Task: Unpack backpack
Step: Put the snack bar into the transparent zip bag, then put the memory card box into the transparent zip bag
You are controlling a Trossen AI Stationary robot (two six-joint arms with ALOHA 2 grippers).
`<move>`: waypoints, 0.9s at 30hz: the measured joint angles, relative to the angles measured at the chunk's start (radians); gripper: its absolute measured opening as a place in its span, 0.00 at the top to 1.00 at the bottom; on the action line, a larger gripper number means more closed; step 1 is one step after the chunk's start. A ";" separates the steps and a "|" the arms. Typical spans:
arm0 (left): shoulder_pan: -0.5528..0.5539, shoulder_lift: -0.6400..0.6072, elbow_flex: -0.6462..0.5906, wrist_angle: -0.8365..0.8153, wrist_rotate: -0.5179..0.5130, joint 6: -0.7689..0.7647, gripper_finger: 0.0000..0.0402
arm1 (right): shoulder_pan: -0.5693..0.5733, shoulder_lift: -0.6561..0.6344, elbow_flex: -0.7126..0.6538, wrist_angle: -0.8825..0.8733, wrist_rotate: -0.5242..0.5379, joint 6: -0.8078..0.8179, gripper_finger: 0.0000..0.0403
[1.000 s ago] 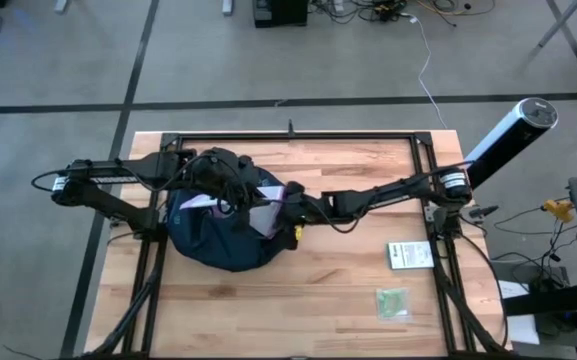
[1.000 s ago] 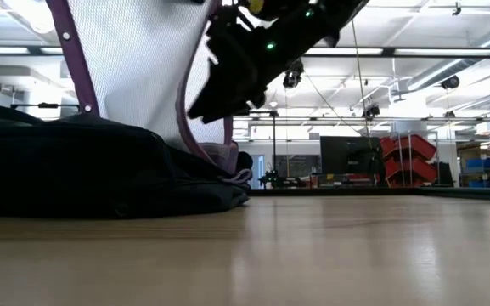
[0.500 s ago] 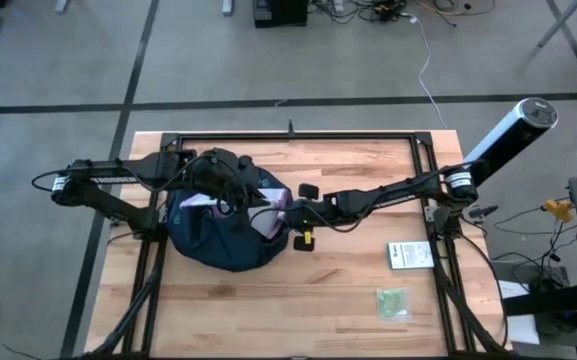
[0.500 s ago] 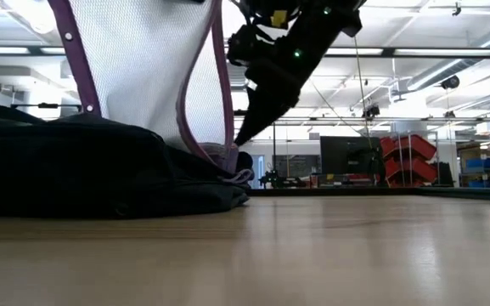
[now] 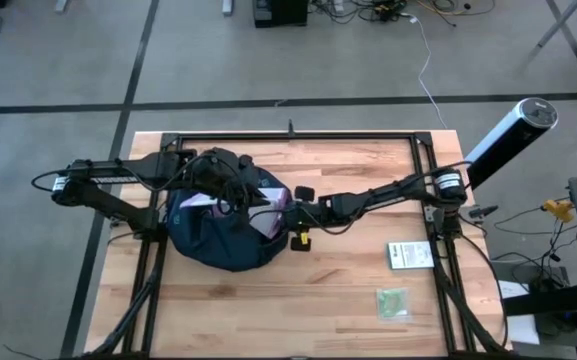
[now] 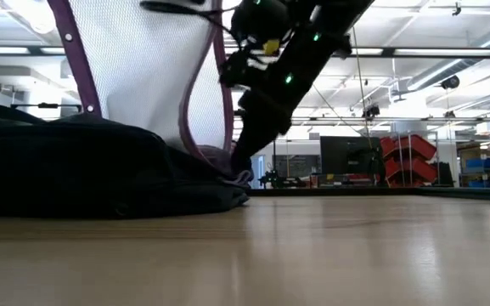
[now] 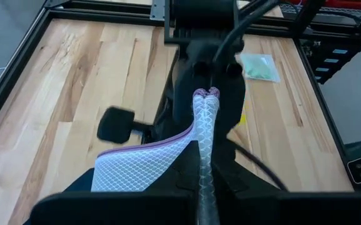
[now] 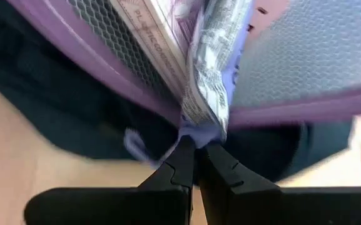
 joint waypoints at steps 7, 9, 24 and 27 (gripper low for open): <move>0.000 0.000 0.000 0.000 -0.001 -0.011 1.00 | -0.020 0.031 0.038 0.181 0.008 -0.118 1.00; 0.000 0.000 0.000 0.000 -0.001 -0.018 1.00 | -0.029 0.031 0.051 0.178 0.008 -0.156 1.00; 0.000 0.000 0.000 -0.002 0.003 -0.013 1.00 | -0.028 -0.135 0.106 -0.542 -0.248 -0.147 0.97; 0.000 0.000 0.000 -0.002 0.003 -0.011 1.00 | -0.015 -0.196 0.102 -0.693 -0.254 -0.069 0.88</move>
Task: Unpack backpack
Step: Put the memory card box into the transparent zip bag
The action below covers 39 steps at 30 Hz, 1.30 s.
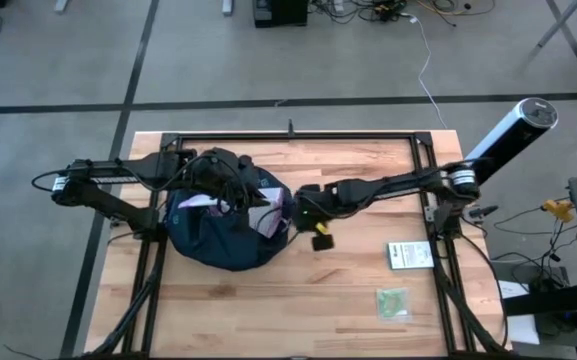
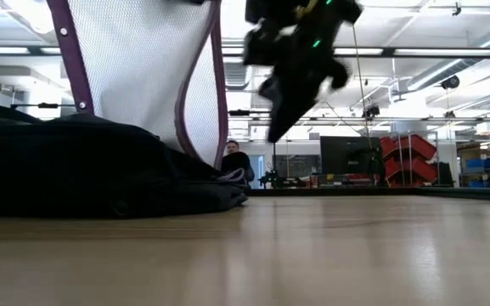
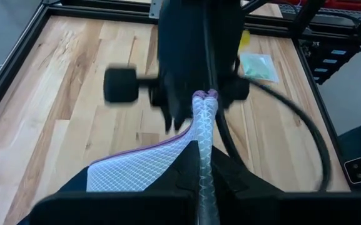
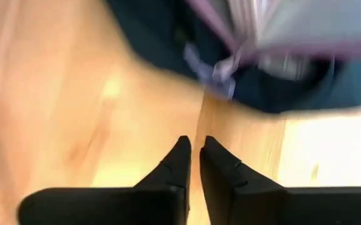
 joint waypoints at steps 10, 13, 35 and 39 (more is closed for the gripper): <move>0.000 0.000 0.000 -0.004 -0.001 0.067 1.00 | 0.120 -0.305 -0.301 -0.238 -0.009 0.318 0.48; 0.000 0.000 0.000 -0.003 -0.001 0.087 1.00 | 0.186 -0.413 -0.435 -0.238 -0.046 0.425 0.38; 0.000 0.000 0.000 -0.005 -0.003 0.130 1.00 | 0.326 -0.422 -0.772 -0.114 -0.154 0.554 0.09; 0.000 0.000 -0.001 -0.011 -0.002 0.129 1.00 | 0.325 -0.386 -0.793 -0.054 -0.196 0.537 0.09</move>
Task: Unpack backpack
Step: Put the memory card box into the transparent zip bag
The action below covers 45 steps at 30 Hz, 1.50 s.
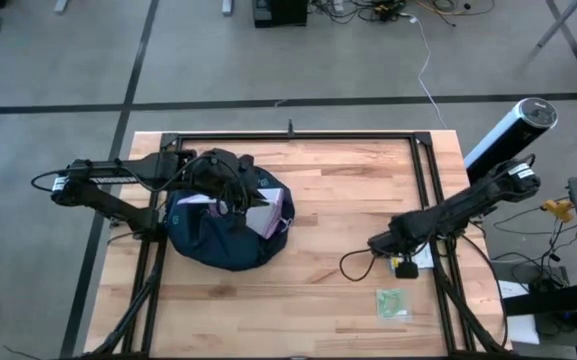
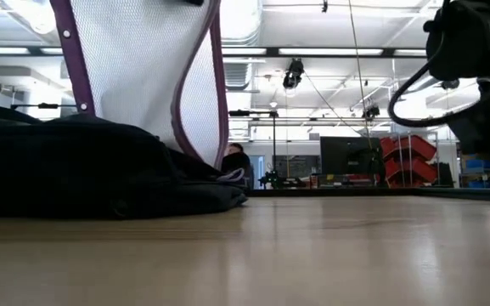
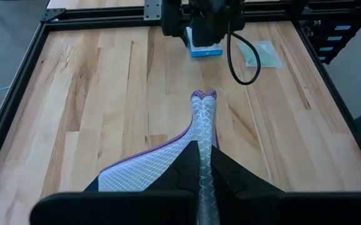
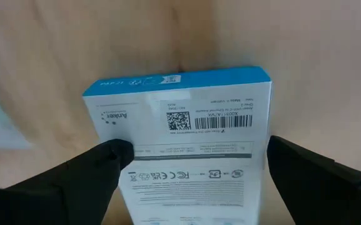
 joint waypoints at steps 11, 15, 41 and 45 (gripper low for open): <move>0.000 0.000 -0.011 0.001 0.000 0.008 1.00 | -0.013 0.020 0.103 0.003 0.030 0.025 0.09; 0.000 0.000 -0.012 0.004 0.000 0.025 1.00 | -0.013 0.020 0.216 -0.113 0.088 0.022 0.09; -0.011 0.000 -0.013 0.016 0.001 0.025 1.00 | 0.227 0.161 0.257 0.007 0.151 0.278 0.09; -0.011 0.000 -0.013 0.015 0.001 0.025 1.00 | 0.227 0.171 0.255 0.016 0.185 0.259 0.09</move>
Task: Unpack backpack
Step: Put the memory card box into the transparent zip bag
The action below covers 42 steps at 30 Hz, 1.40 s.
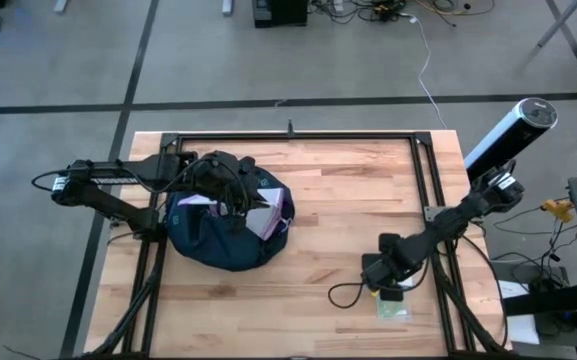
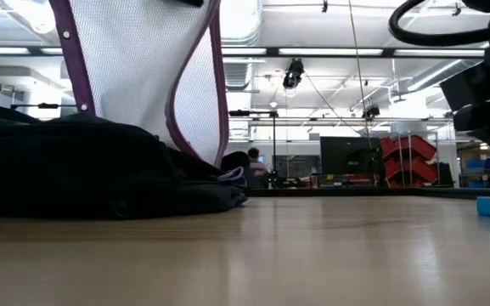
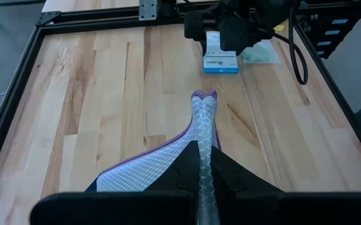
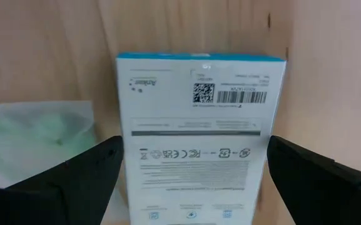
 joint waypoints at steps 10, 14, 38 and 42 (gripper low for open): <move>0.000 0.000 -0.005 -0.001 0.000 0.000 1.00 | -0.001 0.056 -0.021 0.056 0.016 -0.035 0.09; 0.000 0.000 -0.006 -0.001 0.000 0.000 1.00 | -0.016 0.055 -0.040 0.077 0.018 -0.018 0.09; -0.001 0.000 -0.008 0.000 0.006 0.000 1.00 | -0.027 -0.140 -0.128 0.106 -0.025 0.100 0.09; -0.001 0.000 -0.008 -0.003 0.006 0.000 1.00 | -0.026 -0.142 -0.173 0.169 -0.048 0.095 0.09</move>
